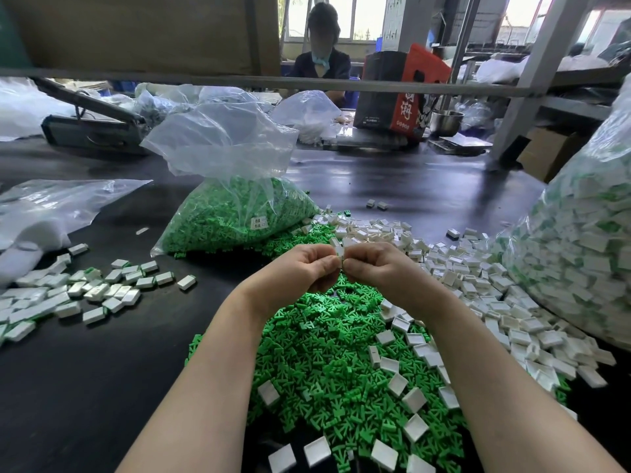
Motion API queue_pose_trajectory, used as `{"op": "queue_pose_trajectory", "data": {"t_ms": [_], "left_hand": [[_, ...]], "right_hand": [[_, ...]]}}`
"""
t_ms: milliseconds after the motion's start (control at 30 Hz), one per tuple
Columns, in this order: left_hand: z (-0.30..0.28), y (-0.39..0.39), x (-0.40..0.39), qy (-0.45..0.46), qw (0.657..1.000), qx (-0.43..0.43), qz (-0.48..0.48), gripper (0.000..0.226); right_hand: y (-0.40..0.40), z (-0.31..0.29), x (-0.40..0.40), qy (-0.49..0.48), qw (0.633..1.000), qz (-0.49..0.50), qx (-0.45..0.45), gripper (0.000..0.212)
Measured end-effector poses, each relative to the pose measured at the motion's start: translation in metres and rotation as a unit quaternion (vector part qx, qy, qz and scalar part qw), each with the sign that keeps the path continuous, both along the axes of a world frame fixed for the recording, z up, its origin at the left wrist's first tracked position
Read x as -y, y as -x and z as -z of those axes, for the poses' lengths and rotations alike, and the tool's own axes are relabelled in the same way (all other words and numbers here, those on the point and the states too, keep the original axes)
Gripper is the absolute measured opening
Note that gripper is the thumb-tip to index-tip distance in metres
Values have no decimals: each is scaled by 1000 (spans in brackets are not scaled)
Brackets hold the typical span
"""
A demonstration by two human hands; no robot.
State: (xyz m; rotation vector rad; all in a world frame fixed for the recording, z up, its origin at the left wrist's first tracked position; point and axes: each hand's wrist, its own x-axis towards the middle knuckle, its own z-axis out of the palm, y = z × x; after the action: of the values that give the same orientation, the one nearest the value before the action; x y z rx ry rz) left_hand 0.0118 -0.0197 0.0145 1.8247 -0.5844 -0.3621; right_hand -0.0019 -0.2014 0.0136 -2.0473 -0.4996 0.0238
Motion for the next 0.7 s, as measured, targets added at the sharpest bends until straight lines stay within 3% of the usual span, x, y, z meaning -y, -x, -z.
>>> {"op": "queue_pose_trajectory", "data": {"t_ms": [333,700], "left_hand": [[2,-3,-3,-55,998,26,1,28],[-1,-1,-5,-68,997,23,19,30]], "right_hand": [[-2,2,2,46,999,0,-3,20],[2,-4,1,84,996,-9,-6,22]]}}
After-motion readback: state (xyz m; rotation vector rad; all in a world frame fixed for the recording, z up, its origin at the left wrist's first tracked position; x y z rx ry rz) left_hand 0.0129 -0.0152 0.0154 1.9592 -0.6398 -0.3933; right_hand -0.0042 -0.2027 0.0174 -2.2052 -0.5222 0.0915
